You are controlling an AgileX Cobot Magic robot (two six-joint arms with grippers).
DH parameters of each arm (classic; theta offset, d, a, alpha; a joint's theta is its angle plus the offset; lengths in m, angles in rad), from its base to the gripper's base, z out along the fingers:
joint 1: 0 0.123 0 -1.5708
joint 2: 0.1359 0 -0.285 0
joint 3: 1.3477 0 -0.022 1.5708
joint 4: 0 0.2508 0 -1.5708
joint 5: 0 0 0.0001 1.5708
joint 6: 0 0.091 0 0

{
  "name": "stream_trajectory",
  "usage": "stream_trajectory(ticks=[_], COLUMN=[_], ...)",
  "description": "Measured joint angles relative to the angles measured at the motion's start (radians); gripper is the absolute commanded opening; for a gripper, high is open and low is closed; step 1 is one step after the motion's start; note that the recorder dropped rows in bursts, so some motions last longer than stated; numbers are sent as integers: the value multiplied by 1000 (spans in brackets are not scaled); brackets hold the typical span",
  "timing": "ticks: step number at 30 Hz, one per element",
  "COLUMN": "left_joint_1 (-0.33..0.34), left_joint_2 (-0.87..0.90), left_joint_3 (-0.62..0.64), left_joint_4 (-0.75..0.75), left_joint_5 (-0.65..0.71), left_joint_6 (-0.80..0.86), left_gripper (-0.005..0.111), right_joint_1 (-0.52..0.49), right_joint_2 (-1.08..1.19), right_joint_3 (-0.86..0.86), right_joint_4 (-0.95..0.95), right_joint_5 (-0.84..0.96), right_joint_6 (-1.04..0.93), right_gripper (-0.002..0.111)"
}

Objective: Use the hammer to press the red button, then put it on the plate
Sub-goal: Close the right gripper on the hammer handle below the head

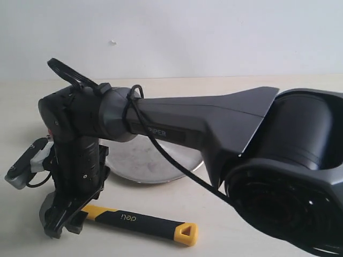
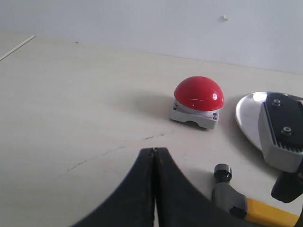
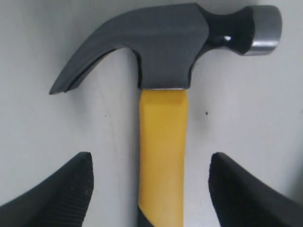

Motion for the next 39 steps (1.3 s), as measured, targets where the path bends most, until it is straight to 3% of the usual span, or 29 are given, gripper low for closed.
stream_trajectory(ticks=[20,24,30,39], left_joint_1=[0,0,0,0], left_joint_2=[0,0,0,0], left_joint_3=[0,0,0,0], left_joint_4=[0,0,0,0], left_joint_5=[0,0,0,0], left_joint_6=[0,0,0,0], left_gripper=[0,0,0,0], right_joint_1=[0,0,2,2], right_joint_2=[40,46,46,32], right_joint_3=[-10,-15,-16,-12], right_joint_4=[-71,-62,-48,-51], right_joint_5=[-33,-38,-47,-61], right_joint_6=[-26,-36,-55,-74], right_gripper=[65,51,2,0])
